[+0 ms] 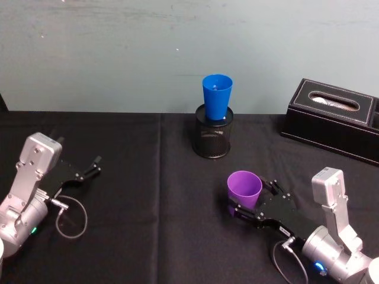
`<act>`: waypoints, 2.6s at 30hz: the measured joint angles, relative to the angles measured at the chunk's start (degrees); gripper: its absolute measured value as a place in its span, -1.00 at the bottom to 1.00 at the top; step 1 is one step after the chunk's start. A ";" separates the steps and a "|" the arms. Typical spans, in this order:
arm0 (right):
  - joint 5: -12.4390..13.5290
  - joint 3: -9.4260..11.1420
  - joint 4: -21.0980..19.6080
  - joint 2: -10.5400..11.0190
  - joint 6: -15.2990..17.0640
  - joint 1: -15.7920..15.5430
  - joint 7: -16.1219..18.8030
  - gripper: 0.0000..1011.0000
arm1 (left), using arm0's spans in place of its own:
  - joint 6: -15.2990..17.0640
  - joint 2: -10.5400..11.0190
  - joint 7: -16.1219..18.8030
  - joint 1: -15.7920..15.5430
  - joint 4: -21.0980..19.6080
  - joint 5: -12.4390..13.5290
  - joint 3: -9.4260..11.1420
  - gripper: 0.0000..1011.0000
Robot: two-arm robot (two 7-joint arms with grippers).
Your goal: Pick up one cup with a gripper and tap it against the other cup.
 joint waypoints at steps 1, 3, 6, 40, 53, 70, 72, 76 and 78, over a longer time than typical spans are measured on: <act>0.00 0.01 0.17 -0.08 -0.07 0.15 0.08 0.99 | 0.00 0.00 0.00 0.00 0.00 0.00 0.00 1.00; -0.01 0.04 0.69 -0.31 -0.16 0.55 0.26 0.99 | 0.00 0.00 0.00 0.00 0.00 0.00 0.00 1.00; 0.00 0.08 1.39 -0.66 -0.17 1.10 0.41 0.99 | 0.00 0.00 0.00 0.00 0.00 0.00 0.00 1.00; -0.07 -0.44 3.06 -1.50 -0.31 2.79 1.69 0.99 | 0.00 0.00 0.00 0.00 0.00 0.00 0.00 1.00; -0.10 -0.44 3.03 -1.45 -0.35 2.73 1.61 0.53 | 0.00 0.00 0.00 0.00 0.00 0.00 0.00 1.00; -0.16 -0.43 2.97 -1.43 -0.36 2.70 1.49 0.45 | 0.00 0.00 0.00 0.00 0.00 0.00 0.00 1.00; -0.16 -0.43 2.97 -1.43 -0.36 2.70 1.48 0.45 | 0.00 0.00 0.00 0.00 0.00 0.00 0.00 1.00; -0.08 -0.38 2.84 -1.42 -0.37 2.66 1.48 0.45 | 0.00 0.00 0.00 0.00 0.00 0.00 0.00 1.00; 0.13 -0.23 2.56 -1.39 -0.42 2.58 1.50 0.45 | 0.00 0.00 0.00 0.00 0.00 0.00 0.00 1.00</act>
